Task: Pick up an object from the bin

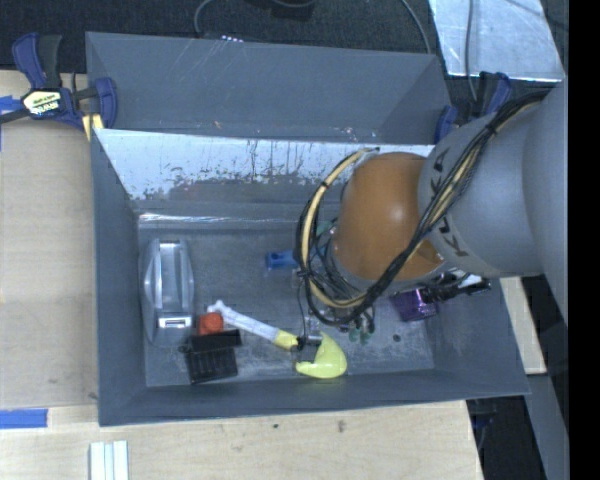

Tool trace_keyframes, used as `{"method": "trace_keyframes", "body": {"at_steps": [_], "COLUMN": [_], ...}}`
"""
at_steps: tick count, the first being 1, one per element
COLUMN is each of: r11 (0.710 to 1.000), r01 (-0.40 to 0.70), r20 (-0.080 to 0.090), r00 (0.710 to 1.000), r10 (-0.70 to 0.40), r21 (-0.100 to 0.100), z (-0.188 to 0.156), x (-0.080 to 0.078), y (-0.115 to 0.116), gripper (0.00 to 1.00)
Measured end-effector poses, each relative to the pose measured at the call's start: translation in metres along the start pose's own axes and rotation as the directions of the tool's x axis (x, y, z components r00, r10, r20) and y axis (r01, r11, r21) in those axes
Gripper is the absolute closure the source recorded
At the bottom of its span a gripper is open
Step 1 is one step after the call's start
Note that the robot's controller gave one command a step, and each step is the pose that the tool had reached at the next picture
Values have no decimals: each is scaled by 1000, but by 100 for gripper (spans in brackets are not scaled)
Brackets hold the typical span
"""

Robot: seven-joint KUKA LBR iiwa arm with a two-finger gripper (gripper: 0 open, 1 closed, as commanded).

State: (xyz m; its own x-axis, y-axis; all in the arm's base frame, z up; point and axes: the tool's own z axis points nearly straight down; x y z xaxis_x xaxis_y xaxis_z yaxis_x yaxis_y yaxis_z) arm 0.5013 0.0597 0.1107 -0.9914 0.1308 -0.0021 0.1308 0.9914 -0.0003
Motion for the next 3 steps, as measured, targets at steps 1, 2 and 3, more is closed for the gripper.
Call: {"method": "trace_keyframes", "body": {"at_steps": [1, 2, 3], "r11": [994, 994, 998], "r01": [108, 108, 55], "r20": [5, 5, 7], "r00": [994, 994, 998], "r10": [-108, -108, -55], "r21": [-1, -1, -1], "z": [41, 41, -66], "x": [16, 16, 14], "y": [-11, -11, -15], "gripper": [100, 100, 100]}}
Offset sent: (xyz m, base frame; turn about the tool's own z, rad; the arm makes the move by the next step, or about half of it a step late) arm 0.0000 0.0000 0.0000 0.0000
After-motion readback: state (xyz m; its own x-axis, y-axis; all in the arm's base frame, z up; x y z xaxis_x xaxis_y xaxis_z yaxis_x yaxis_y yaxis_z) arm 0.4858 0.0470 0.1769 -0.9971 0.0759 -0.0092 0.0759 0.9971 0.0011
